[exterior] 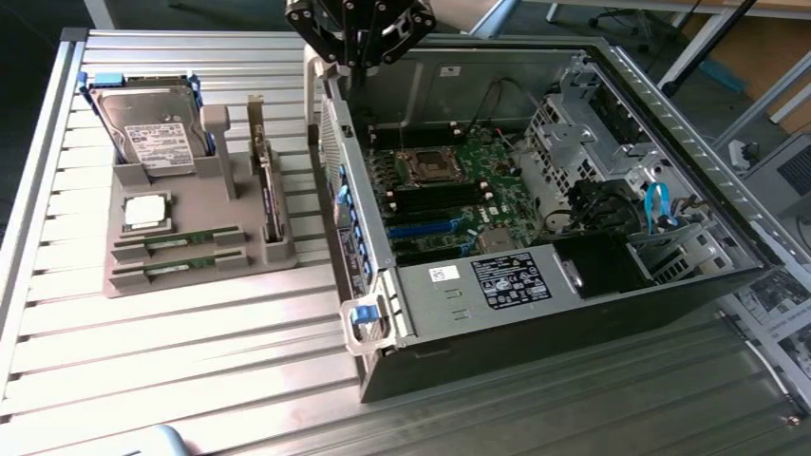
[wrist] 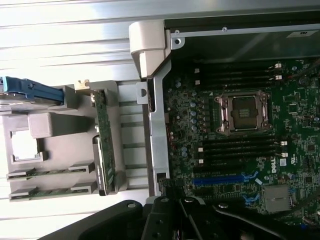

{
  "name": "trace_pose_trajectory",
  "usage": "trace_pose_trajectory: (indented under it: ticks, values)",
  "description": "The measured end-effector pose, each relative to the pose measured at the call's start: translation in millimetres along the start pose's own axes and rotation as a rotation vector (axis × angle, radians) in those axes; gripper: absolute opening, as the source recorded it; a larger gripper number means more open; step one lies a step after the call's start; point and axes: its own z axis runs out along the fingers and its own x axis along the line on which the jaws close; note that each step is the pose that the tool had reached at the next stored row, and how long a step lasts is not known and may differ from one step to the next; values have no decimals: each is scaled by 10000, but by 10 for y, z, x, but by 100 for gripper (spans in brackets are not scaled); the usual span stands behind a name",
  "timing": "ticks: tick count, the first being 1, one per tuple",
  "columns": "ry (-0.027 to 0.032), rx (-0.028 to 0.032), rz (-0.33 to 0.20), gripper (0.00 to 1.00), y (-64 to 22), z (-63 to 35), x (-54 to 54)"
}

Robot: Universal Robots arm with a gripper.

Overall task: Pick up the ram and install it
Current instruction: 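Reach for the ram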

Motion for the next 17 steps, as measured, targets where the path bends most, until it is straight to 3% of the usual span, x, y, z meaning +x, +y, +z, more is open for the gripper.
trace_pose_trajectory:
  ticks: [17]
  values:
    - [-2,16,0,10,-4,-1,58]
